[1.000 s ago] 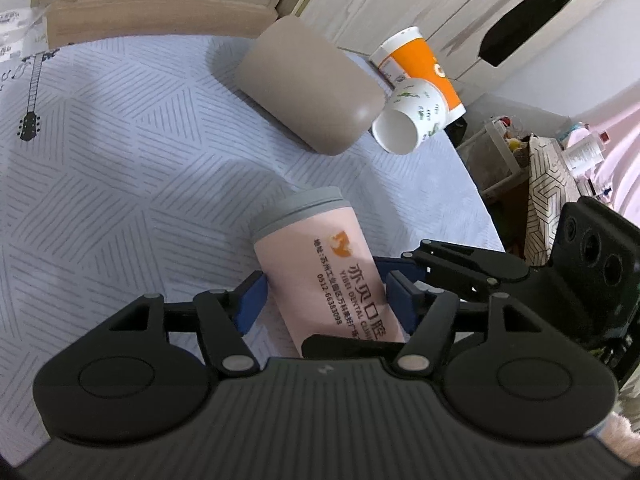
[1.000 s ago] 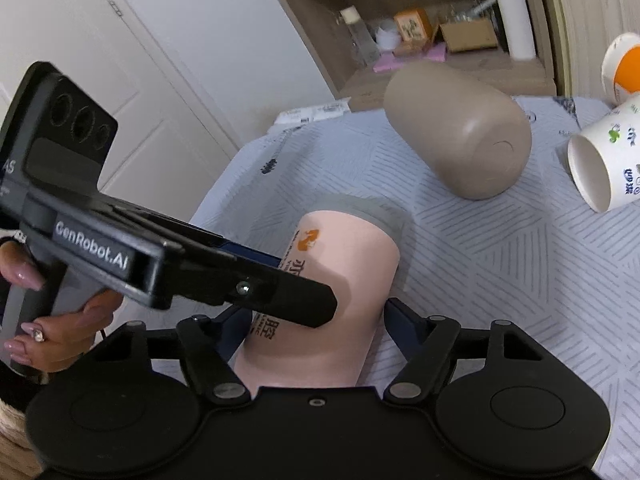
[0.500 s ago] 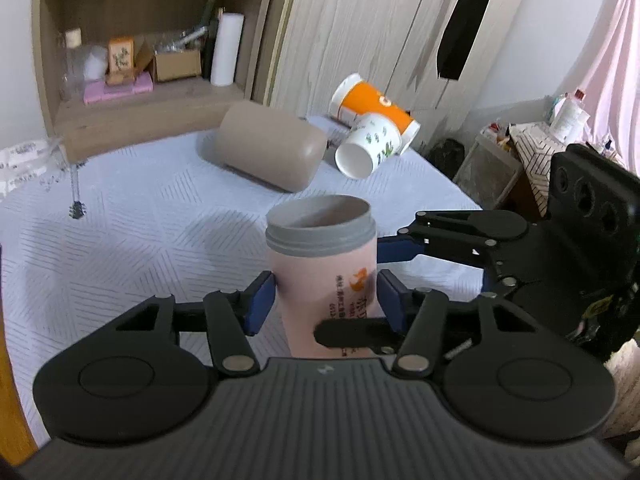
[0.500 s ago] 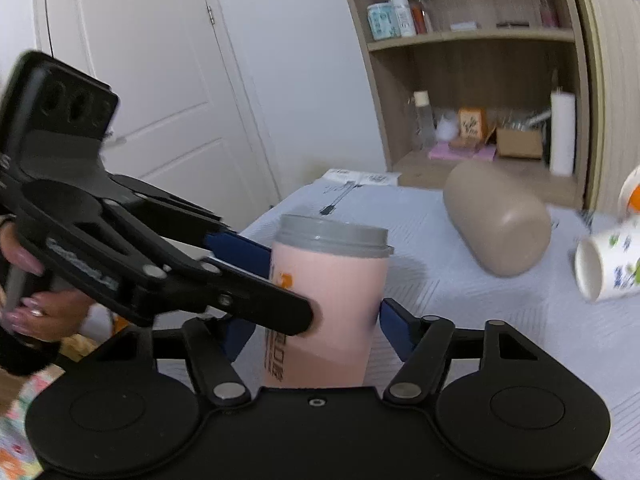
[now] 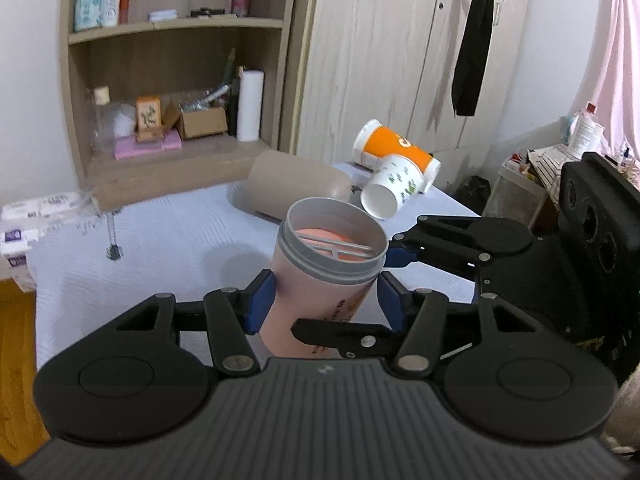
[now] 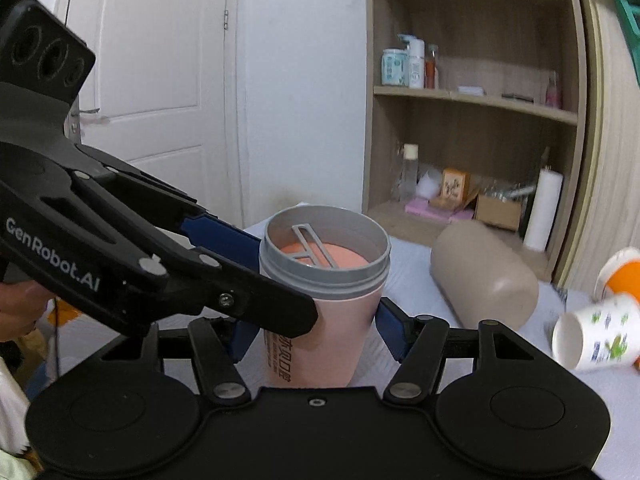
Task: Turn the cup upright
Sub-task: 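Lower the upright pink cup onto the cloth and open the left gripper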
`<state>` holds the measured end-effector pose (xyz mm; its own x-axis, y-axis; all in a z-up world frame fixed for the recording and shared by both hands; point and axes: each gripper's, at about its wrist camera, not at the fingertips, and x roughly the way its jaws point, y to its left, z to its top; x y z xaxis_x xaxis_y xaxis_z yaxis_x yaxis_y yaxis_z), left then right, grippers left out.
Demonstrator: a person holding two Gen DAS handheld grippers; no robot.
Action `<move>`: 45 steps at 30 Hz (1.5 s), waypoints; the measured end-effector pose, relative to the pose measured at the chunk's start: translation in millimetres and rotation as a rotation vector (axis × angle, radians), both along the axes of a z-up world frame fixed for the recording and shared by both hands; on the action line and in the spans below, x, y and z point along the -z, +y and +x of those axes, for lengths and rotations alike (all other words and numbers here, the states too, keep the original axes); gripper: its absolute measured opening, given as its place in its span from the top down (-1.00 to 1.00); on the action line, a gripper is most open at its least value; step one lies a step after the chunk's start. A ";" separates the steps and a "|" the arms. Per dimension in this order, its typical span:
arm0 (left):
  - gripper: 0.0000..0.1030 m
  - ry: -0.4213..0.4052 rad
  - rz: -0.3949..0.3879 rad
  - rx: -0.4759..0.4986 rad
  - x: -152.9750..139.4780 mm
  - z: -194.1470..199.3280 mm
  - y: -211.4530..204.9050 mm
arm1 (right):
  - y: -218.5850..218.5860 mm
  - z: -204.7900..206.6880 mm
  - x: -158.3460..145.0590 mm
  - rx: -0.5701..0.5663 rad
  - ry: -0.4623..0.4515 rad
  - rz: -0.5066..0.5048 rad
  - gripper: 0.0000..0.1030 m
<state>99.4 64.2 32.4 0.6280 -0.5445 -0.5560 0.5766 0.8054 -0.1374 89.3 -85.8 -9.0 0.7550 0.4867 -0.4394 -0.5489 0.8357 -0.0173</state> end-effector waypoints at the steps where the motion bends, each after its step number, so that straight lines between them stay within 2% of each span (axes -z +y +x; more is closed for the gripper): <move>1: -0.07 -0.008 -0.001 -0.005 0.9 0.8 0.6 | 2.9 1.0 0.1 0.001 -0.017 -0.018 -0.33; 6: -0.07 -0.010 -0.040 -0.040 6.0 11.1 9.5 | 14.6 12.0 0.1 0.003 -0.050 -0.074 -0.33; 14: -0.08 0.026 -0.112 -0.058 15.1 29.1 20.6 | 18.7 22.4 3.8 0.017 -0.031 -0.071 -0.33; 23: -0.11 0.025 -0.131 -0.068 16.5 27.4 19.7 | 25.5 18.3 8.5 0.035 -0.065 -0.108 -0.40; 29: -0.24 0.038 -0.147 -0.071 16.4 27.6 21.0 | 24.0 20.5 6.8 0.034 -0.042 -0.059 -0.41; 45: -0.25 0.022 -0.123 -0.120 11.4 11.1 22.5 | 12.6 18.6 6.4 0.061 0.005 0.003 -0.47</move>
